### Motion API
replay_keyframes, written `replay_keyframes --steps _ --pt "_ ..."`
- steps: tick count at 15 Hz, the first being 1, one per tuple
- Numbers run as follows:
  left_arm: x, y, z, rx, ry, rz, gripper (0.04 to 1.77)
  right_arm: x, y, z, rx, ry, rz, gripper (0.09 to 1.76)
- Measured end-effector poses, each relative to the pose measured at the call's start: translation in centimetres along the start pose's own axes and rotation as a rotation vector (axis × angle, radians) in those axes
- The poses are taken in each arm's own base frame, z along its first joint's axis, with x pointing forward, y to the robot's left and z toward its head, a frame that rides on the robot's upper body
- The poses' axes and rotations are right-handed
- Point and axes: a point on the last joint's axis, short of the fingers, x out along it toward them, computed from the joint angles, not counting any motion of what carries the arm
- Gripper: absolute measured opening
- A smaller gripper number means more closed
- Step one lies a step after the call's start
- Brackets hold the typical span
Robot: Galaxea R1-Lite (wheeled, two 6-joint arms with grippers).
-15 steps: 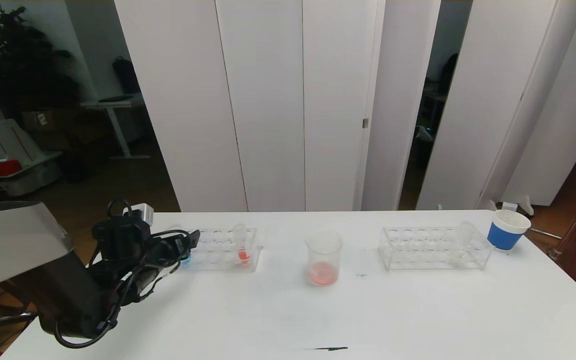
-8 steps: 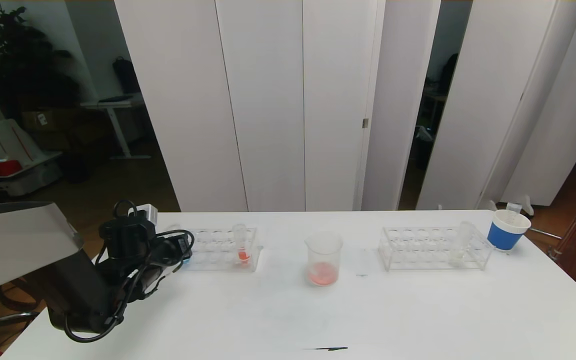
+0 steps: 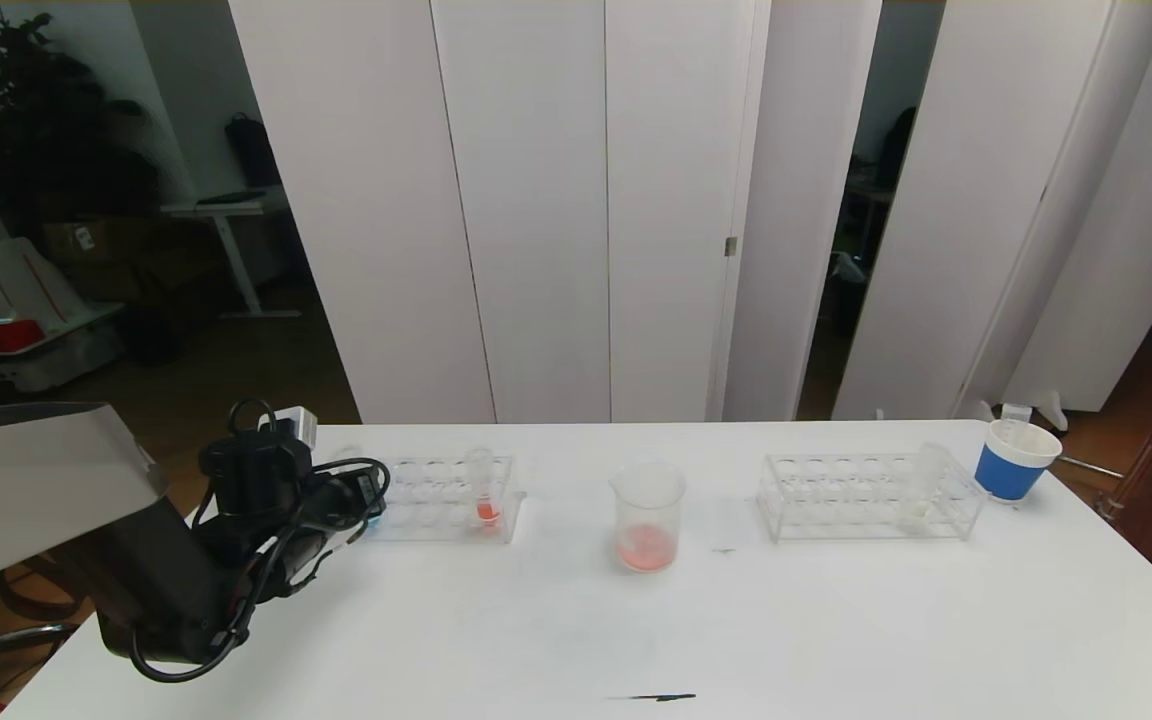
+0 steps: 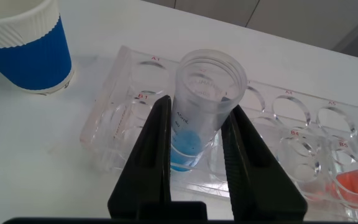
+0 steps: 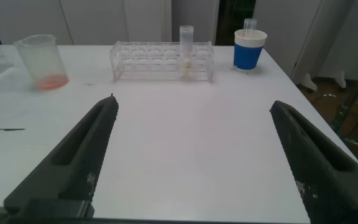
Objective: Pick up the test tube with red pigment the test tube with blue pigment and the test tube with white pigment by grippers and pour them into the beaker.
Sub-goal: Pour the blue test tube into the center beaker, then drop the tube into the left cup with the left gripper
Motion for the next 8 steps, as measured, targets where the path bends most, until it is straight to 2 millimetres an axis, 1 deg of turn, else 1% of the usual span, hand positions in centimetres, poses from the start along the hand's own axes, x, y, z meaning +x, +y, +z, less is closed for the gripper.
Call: replay_keyframes --steps 8 --pt "-0.03 -0.11 0.06 0.001 -0.002 -0.007 0.58 0.0 0.0 0.0 0.0 0.0 0.0 1.75"
